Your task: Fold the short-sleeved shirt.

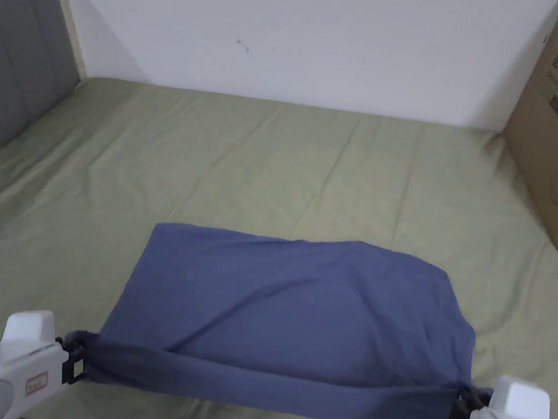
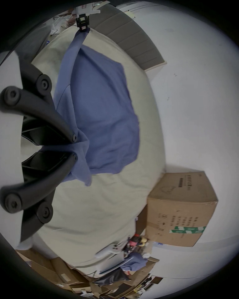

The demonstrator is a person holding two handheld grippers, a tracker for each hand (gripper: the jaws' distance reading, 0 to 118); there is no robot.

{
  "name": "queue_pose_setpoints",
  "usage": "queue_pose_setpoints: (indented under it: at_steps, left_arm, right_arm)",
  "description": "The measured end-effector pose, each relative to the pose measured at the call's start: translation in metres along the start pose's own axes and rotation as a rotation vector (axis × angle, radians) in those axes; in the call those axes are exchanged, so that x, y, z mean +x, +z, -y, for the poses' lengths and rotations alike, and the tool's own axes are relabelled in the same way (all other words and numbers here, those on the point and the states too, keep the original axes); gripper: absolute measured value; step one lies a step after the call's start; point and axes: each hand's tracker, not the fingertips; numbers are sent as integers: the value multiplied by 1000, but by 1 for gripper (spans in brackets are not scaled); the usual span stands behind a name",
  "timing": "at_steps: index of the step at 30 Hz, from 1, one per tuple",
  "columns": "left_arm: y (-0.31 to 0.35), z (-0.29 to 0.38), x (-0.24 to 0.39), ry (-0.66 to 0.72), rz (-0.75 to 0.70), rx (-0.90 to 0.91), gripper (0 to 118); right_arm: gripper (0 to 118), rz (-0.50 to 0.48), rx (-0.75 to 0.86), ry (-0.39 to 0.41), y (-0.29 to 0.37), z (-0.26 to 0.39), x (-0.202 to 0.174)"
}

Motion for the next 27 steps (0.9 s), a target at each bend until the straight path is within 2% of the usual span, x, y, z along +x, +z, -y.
queue_pose_setpoints:
  at_steps: [5,11,13,16,21,25,27]
  left_arm:
    - [-31,-43,9,-22,-4,20,2]
    - [-97,-70,21,-35,-28,-37,2]
    - [-120,-73,25,-32,-42,-75,2]
    - [-148,-72,30,-53,-65,-129,2]
    - [-180,-62,35,-93,-88,-217,2]
    - [-181,-57,37,-75,-96,-213,3]
    - [-176,-61,36,-77,-95,-216,14]
  right_arm:
    - [2,-1,12,9,-40,-40,-3]
    - [2,23,-66,7,-109,-59,1]
    - [2,32,-103,12,-132,-59,1]
    - [2,37,-180,-32,-164,-56,5]
    - [2,60,-261,-59,-205,-38,14]
    - [2,59,-282,-73,-209,-26,9]
    - [4,64,-272,-68,-203,-31,6]
